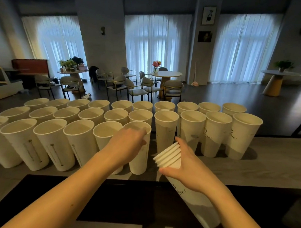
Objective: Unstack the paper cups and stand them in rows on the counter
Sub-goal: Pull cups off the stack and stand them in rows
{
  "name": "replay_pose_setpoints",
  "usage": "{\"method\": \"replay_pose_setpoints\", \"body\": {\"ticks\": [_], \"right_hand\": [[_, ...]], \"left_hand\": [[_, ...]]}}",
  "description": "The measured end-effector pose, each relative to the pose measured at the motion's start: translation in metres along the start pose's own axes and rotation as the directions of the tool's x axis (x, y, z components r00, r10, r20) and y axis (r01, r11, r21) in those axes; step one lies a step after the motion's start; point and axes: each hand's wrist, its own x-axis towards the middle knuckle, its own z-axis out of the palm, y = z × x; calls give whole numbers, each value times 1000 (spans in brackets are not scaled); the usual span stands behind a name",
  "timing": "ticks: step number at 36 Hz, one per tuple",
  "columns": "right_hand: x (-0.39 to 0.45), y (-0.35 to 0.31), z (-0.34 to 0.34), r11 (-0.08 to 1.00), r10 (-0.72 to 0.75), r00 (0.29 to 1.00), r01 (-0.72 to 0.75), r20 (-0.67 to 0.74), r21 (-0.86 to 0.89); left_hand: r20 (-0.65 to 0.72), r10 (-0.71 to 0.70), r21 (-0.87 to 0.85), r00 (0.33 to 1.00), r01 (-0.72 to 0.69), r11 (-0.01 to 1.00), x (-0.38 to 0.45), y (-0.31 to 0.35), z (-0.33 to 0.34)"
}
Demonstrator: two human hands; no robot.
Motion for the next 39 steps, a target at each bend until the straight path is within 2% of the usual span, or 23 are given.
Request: {"method": "replay_pose_setpoints", "body": {"ticks": [4, 7, 9, 10, 11, 13, 15, 16, 19, 23, 30, 32, 34, 36, 37, 39], "right_hand": [[-1, 1, 0, 999, -18, 1000, 18, -7, 39], [-3, 1, -3, 998, -32, 999, 34, -34, 47], [-4, 2, -5, 998, -22, 998, 25, -62, 56], [-5, 1, -7, 998, -12, 997, 17, -75, 67], [-6, 0, -8, 997, -1, 996, 8, -87, 83], [-9, -2, -11, 992, -1, 992, 16, -124, 122], [-13, -5, -14, 987, -8, 987, 34, -164, 158], [-16, -6, -16, 985, -15, 984, 45, -180, 166], [-22, -4, -18, 989, -26, 980, 54, -200, 140], [-28, 2, -21, 992, -50, 972, 75, -230, 101], [-39, 17, -33, 996, -48, 976, 64, -212, 67], [-41, 25, -36, 999, -19, 979, 29, -205, 44], [-39, 36, -39, 999, 45, 978, -43, -204, 14], [-38, 45, -41, 990, 130, 970, -137, -206, -21], [-37, 48, -41, 984, 166, 962, -176, -216, -28], [-35, 53, -40, 976, 202, 949, -215, -241, -28]], "left_hand": [[-12, -23, -52, 1000, 23, 998, 1, -2, 0], [-179, -10, -59, 984, -1, 998, -1, 4, -7], [-296, 7, -149, 955, -54, 987, -4, 15, -14], [-299, 9, -231, 954, -82, 970, -6, 21, -16], [-249, 3, -336, 968, -90, 937, -8, 28, -19], [-20, 26, -528, 999, -33, 848, -9, 43, -20], [181, 104, -598, 978, 25, 801, -7, 55, -18], [230, 132, -614, 964, 38, 789, -6, 59, -17], [240, 131, -676, 962, 69, 733, -3, 64, -14], [229, 97, -785, 969, 124, 607, -4, 71, -13], [186, -40, -797, 982, 175, 578, 7, 76, -16], [83, -110, -776, 990, 133, 617, 13, 74, -25], [-98, -156, -681, 983, 48, 731, 17, 70, -33], [-206, -128, -513, 970, 4, 858, 19, 69, -36], [-214, -89, -429, 973, -12, 903, 21, 69, -34], [-140, -4, -314, 990, -40, 949, 23, 73, -24]]}}
